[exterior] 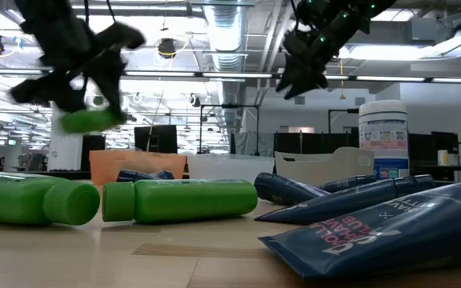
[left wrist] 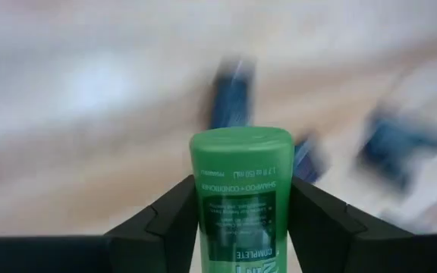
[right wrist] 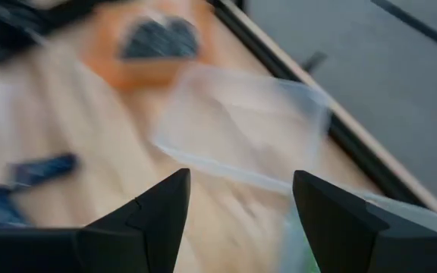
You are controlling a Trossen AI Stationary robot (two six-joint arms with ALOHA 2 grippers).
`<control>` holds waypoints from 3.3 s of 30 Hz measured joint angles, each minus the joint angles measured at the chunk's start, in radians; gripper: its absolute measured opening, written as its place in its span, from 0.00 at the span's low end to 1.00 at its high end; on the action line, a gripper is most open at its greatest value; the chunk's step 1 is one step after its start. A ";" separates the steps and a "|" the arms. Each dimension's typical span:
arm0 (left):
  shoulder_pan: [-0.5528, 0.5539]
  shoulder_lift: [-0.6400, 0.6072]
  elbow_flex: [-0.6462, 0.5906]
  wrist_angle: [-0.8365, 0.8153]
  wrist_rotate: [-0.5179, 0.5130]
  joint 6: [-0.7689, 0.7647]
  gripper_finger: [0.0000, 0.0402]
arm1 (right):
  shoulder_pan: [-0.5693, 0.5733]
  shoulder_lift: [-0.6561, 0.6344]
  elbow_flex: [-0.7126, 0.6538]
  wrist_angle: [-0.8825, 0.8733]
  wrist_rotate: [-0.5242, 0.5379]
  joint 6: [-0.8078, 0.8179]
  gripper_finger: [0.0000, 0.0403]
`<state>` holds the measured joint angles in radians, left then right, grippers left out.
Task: Pick & Place Travel size toiletries
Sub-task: Put the green shampoo into the gray bin
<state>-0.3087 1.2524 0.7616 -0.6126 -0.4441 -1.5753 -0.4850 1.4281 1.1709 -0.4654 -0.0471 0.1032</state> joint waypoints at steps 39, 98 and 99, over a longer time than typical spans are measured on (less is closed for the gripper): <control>0.439 0.122 0.002 1.480 -0.273 0.547 0.43 | 0.305 0.000 0.000 0.499 0.129 -0.170 0.65; 0.439 0.228 0.129 1.564 -0.230 0.635 0.43 | 0.283 0.063 0.001 0.675 0.185 -0.186 0.65; 0.441 0.236 0.135 1.564 -0.201 0.656 0.43 | 0.287 0.073 0.008 0.680 0.179 -0.189 0.65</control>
<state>0.1321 1.4887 0.8969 0.9519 -0.6453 -0.9195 -0.1978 1.5011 1.1792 0.2147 0.1317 -0.0857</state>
